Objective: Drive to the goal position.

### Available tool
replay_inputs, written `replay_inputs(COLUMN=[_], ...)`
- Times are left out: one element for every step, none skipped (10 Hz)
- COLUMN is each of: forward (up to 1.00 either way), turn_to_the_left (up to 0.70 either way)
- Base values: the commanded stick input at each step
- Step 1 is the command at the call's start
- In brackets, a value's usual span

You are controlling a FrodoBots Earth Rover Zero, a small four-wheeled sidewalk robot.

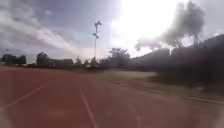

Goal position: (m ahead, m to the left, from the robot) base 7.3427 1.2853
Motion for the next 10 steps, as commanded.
replay_inputs(forward=[0.70,0.70,0.70,0.70,0.70,0.70,0.70,0.70,0.70,0.70], turn_to_the_left=[0.35,0.35,0.35,0.35,0.32,0.23,0.14,0.05,0.00,0.00])
